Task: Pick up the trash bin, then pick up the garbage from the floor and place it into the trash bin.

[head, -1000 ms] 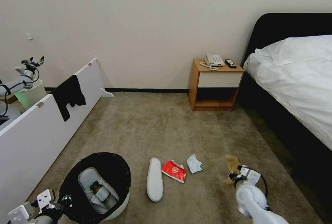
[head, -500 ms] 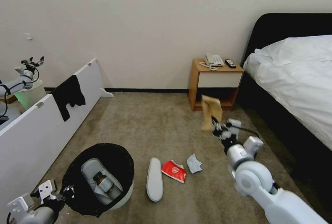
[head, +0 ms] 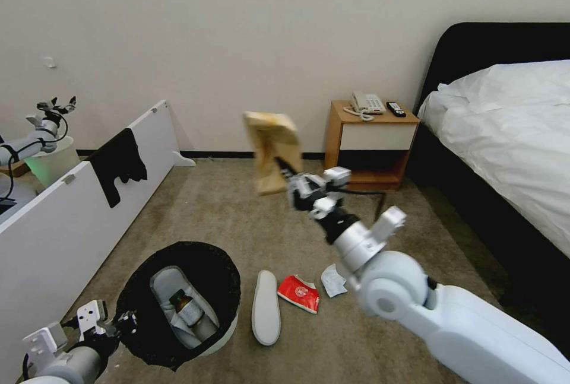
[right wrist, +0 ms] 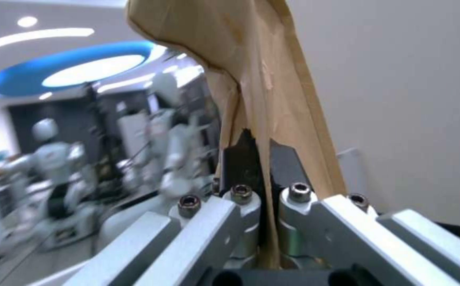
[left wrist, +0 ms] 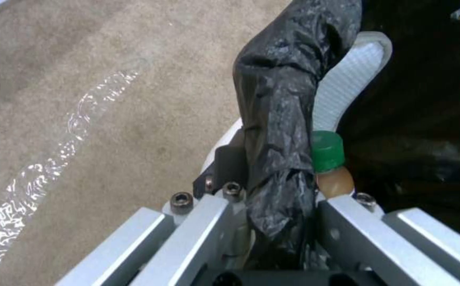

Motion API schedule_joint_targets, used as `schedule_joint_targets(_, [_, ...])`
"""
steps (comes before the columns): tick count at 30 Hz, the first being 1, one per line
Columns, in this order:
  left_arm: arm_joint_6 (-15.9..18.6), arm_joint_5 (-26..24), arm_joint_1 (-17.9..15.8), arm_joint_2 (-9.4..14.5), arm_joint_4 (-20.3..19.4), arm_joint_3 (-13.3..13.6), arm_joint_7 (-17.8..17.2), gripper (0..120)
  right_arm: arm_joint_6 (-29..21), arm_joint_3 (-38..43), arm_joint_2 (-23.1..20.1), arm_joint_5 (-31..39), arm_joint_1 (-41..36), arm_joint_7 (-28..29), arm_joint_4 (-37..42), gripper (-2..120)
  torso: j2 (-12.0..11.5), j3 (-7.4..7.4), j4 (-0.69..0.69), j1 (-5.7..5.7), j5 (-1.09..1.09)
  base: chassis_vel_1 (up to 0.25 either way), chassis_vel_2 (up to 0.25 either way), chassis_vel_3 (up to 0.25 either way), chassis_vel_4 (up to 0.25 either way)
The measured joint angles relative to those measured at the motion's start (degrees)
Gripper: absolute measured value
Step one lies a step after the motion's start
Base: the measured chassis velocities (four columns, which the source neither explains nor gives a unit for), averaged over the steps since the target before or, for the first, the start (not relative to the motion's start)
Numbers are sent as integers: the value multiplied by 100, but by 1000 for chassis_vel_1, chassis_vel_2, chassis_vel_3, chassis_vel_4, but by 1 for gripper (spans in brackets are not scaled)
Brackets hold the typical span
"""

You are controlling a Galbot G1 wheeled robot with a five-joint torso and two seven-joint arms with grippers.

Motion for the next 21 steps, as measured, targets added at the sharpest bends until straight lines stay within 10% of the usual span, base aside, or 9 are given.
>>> schedule_joint_targets(21, [0,-45,-3,181,-50,6,16,1,-437,-2076,364,-508,1203,190,-429,0,0,0,0,0,1,0,0,0,0])
